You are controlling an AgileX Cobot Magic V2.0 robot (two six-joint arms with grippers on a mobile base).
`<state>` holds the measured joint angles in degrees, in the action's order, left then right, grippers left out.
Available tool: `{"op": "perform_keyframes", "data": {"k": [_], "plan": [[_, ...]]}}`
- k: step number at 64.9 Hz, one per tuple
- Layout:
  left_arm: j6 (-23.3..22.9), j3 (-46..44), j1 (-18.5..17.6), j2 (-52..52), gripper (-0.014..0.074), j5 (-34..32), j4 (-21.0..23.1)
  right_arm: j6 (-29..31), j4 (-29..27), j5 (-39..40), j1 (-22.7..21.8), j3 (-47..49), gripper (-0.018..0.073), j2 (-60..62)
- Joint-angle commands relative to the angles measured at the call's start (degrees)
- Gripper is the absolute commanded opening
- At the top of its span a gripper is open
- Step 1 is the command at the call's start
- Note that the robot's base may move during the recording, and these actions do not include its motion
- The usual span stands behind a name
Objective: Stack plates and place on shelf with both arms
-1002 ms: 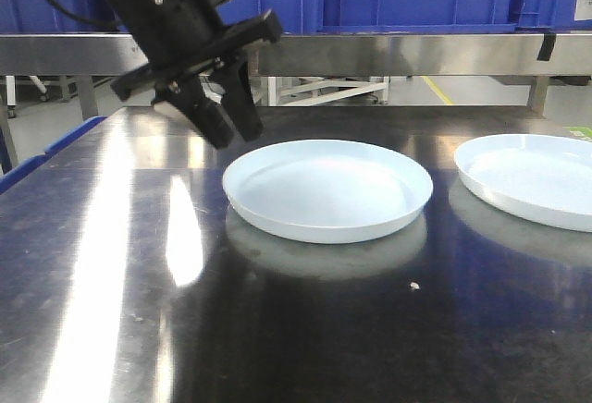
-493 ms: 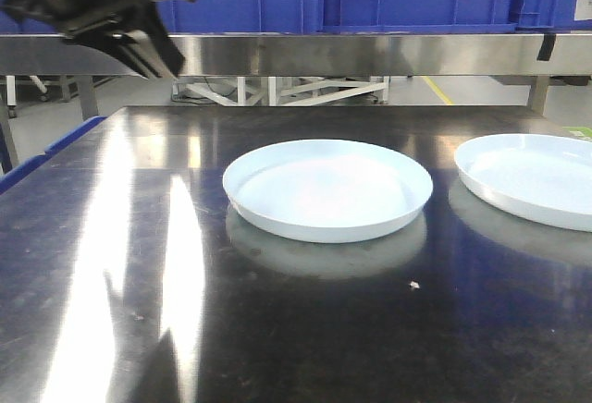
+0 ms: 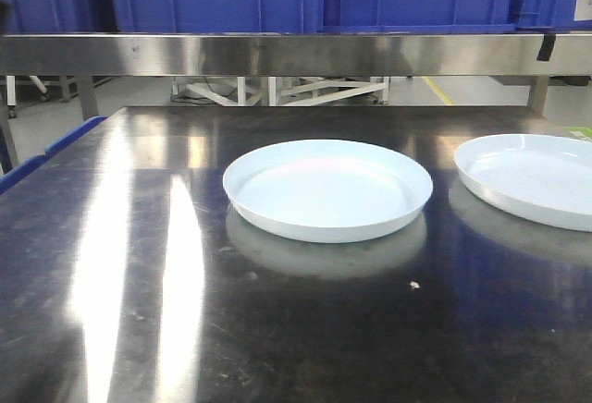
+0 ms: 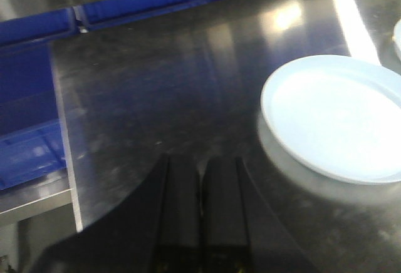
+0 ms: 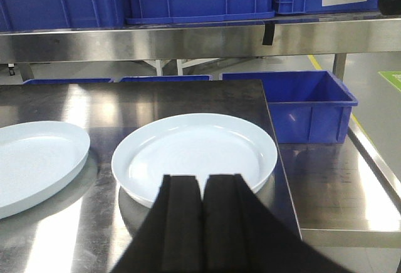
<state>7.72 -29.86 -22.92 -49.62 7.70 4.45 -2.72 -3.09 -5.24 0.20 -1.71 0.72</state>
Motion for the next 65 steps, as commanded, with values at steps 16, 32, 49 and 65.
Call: {"op": "perform_keyframes", "data": {"k": [16,32,49,65], "plan": [[-0.1,8.2,6.3,18.6,0.0082,-4.8,-0.3,0.0,0.5,5.2,0.1,0.0,0.0047,0.9],[-0.1,8.2,13.4,26.8,0.0083,-3.2,-0.3,0.0,0.5,5.2,0.1,0.0,0.0047,0.9],[-0.1,8.2,19.9,27.2,0.0082,-3.0,-0.3,0.0,0.5,5.2,0.1,0.0,0.0047,0.9],[-0.1,8.2,20.0,27.2,0.0082,-3.0,-0.3,0.1,0.5,5.2,0.1,0.0,0.0047,0.9]]}}
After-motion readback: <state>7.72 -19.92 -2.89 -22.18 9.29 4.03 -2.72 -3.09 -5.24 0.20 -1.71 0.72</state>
